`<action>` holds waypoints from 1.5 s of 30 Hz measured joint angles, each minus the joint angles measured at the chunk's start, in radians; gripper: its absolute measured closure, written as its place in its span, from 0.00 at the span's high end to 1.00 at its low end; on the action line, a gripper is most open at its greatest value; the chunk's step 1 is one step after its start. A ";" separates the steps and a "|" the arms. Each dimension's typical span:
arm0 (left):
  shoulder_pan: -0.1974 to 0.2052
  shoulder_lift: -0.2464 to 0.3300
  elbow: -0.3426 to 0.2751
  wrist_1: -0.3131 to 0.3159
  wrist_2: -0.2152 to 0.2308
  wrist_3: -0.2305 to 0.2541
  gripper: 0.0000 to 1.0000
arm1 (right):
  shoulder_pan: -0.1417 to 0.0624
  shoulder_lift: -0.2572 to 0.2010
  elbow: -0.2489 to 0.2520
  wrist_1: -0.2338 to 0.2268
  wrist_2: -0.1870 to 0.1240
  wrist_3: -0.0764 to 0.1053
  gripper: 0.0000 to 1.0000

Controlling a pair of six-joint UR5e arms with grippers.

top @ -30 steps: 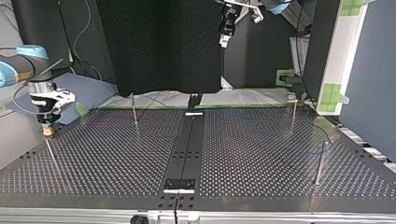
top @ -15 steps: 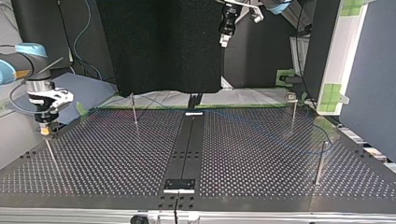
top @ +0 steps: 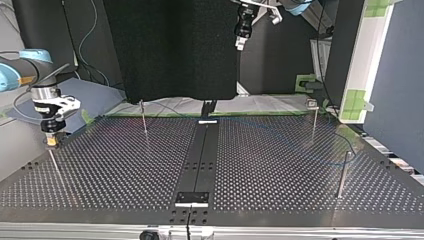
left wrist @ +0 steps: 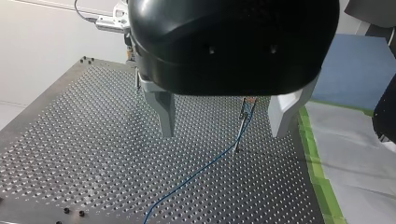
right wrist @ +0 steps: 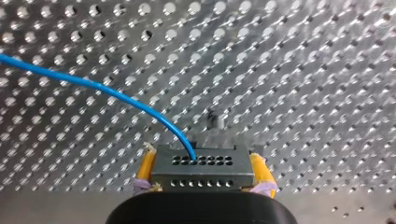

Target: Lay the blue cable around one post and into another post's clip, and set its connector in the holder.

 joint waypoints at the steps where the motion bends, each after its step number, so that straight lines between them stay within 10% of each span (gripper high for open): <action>1: 0.000 0.000 0.000 0.000 0.000 0.000 1.00 | 0.000 0.000 0.000 -0.009 -0.009 0.004 0.00; 45: 0.003 0.001 0.000 -0.009 0.006 0.000 1.00 | -0.030 0.014 -0.017 -0.012 -0.092 0.037 0.00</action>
